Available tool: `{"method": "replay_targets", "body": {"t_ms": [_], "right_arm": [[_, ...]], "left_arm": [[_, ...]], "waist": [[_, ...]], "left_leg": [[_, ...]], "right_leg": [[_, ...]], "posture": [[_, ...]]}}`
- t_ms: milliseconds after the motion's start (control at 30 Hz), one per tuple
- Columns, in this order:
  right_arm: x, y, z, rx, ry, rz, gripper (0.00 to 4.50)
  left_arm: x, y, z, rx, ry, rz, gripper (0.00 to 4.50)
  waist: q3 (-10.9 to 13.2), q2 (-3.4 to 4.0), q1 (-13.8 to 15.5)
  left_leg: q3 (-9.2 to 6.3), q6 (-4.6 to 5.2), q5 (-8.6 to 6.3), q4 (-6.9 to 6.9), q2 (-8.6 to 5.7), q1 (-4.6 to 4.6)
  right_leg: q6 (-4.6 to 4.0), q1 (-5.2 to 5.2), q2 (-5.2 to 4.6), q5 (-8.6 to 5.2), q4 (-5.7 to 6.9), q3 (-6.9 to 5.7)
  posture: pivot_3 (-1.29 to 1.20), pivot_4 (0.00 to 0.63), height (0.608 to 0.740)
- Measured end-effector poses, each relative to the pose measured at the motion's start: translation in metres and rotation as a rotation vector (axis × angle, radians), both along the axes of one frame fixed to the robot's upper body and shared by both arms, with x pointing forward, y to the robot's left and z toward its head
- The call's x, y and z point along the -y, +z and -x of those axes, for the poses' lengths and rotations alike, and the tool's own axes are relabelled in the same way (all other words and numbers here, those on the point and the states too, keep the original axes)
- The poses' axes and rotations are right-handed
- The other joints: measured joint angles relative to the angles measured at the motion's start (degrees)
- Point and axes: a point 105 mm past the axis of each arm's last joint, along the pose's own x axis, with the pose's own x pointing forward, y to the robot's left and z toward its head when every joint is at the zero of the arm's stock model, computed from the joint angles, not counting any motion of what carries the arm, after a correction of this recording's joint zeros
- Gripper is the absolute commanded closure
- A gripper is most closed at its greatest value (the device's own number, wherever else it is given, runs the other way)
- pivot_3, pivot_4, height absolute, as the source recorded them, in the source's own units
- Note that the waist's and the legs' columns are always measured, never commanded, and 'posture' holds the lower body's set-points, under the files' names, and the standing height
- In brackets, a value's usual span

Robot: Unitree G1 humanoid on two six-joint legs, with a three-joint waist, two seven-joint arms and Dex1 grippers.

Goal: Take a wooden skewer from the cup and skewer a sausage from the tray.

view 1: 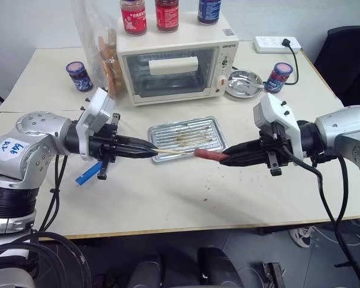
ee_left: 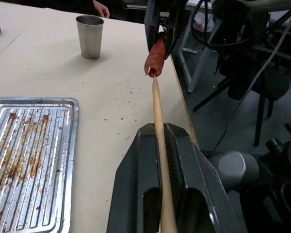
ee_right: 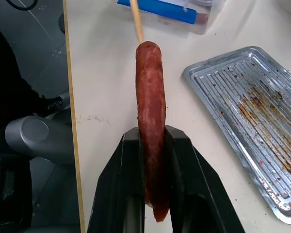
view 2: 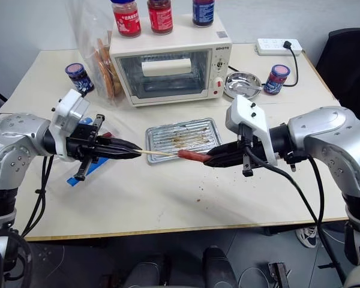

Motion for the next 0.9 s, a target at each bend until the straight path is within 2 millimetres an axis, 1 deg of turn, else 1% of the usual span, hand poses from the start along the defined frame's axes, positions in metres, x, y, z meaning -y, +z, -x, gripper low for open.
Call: {"method": "replay_targets", "body": {"t_ms": [367, 567, 900], "right_arm": [[0.0, -0.0002, 0.0, 0.001, 0.0, -0.001, 4.22], [-0.0002, -0.0002, 0.0002, 0.001, 0.001, -0.001, 4.22], [-0.0013, -0.0004, -0.0003, 0.003, -0.002, -0.005, 4.22]], "left_arm": [[0.0012, 0.0006, 0.0001, 0.007, -0.002, 0.003, 4.5], [0.0025, 0.0047, -0.0001, 0.022, -0.009, 0.004, 4.5], [0.0049, 0.0036, -0.0005, 0.012, -0.015, 0.016, 4.5]], "waist": [[0.0, 0.0, 0.0], [0.0, 0.0, 0.0], [0.0, 0.0, 0.0]], "left_leg": [[0.0, 0.0, 0.0, 0.0, 0.0, 0.0], [0.0, 0.0, 0.0, 0.0, 0.0, 0.0], [0.0, 0.0, 0.0, 0.01, 0.0, 0.0]], "right_leg": [[0.0, 0.0, 0.0, 0.0, 0.0, 0.0], [0.0, 0.0, 0.0, 0.0, 0.0, 0.0], [0.0, 0.0, 0.0, 0.0, 0.0, 0.0]], "posture": [[0.0, 0.15, 0.74], [0.0, 0.15, 0.74], [0.0, 0.15, 0.74]]}}
